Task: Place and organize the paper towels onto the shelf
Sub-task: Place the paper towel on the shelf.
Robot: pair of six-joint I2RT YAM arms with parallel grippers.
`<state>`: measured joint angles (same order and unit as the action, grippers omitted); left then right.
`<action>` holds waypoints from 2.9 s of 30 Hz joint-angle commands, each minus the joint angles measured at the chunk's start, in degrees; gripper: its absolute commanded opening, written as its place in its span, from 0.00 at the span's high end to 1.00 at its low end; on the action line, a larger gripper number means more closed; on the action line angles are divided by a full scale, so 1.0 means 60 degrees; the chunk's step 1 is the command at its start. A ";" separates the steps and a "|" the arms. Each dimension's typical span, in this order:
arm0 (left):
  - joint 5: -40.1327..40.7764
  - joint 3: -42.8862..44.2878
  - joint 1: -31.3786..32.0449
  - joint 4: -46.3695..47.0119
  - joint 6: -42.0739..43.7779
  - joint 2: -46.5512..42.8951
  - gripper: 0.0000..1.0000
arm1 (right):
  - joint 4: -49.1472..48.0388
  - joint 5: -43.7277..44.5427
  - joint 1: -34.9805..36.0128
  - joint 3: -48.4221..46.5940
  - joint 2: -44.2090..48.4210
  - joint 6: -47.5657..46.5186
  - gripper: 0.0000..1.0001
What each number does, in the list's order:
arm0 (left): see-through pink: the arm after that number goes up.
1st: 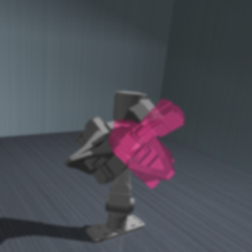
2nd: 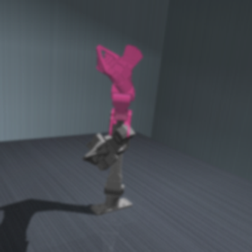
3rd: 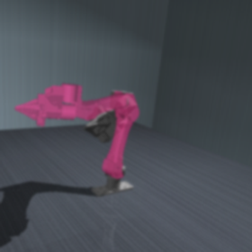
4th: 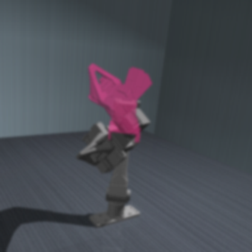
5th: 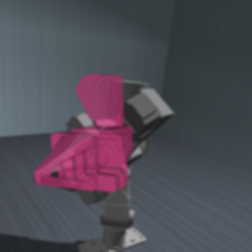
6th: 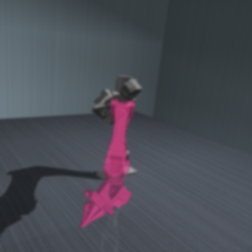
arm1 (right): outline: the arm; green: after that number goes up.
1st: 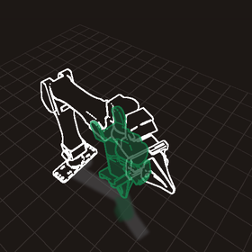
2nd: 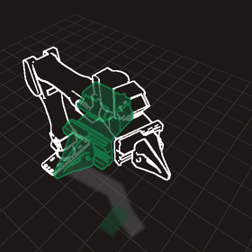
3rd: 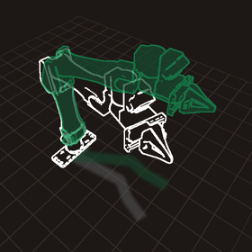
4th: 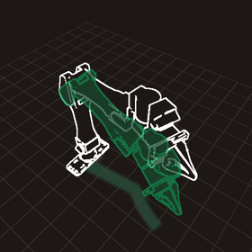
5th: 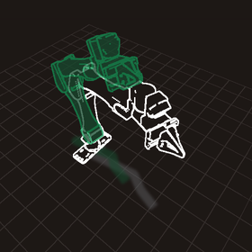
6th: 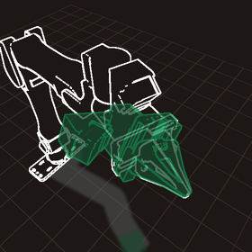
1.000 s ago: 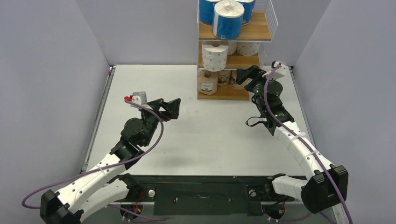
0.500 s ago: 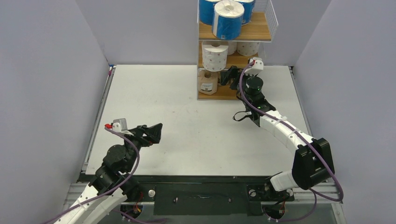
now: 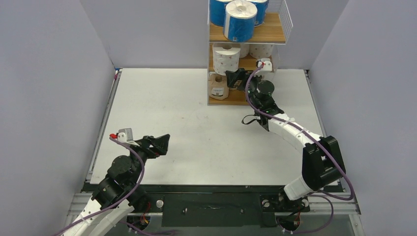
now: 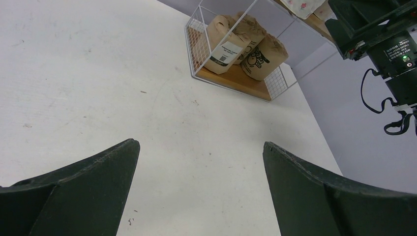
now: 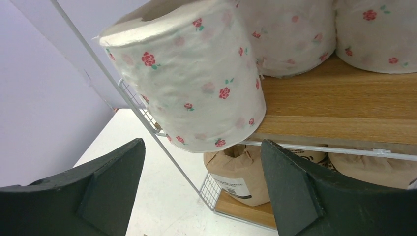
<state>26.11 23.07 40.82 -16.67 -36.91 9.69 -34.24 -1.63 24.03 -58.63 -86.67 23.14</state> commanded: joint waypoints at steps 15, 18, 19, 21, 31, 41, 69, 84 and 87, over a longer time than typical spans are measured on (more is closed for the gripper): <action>-0.0367 -0.0353 0.0010 0.0601 -0.0028 0.0084 0.04 | -0.0189 0.0192 0.0200 -0.1370 -0.1023 -0.0373 0.24; -0.0413 -0.0358 0.0013 0.0668 -0.0052 0.0109 0.03 | -0.0053 0.0241 0.0244 -0.1554 -0.1154 -0.0373 0.25; -0.0422 -0.0359 0.0011 0.0690 -0.0036 0.0111 0.03 | 0.0000 0.0241 0.0251 -0.1680 -0.1224 -0.0378 0.25; -0.0432 -0.0366 0.0007 0.0724 -0.0008 0.0096 0.04 | 0.0128 0.0540 0.0275 -0.1809 -0.1317 -0.0407 0.25; -0.0513 -0.0598 0.0000 0.0959 0.0029 -0.0247 0.04 | 0.0539 0.1049 0.0371 -0.2296 -0.1655 -0.0414 0.29; -0.0528 -0.0608 0.0011 0.0931 0.0026 -0.0238 0.04 | 0.0844 0.1252 0.0439 -0.2804 -0.2058 -0.0281 0.31; -0.0775 -0.0629 0.0016 0.1112 -0.0065 -0.0022 0.04 | 0.0611 0.0913 0.0556 -0.2041 -0.0794 0.0201 0.23; -0.0970 -0.0667 0.0011 0.1448 -0.0035 0.0127 0.03 | -0.0417 0.0504 -0.0337 -0.1490 -0.1089 0.1828 0.74; -0.0944 -0.0666 0.0016 0.1386 -0.0018 0.0068 0.03 | -0.0660 0.0453 -0.0362 -0.1667 -0.1376 0.2017 0.77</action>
<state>20.95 18.63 40.82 -10.48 -37.28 10.50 -33.08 2.85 21.78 -66.83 -92.84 32.42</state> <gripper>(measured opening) 0.966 0.246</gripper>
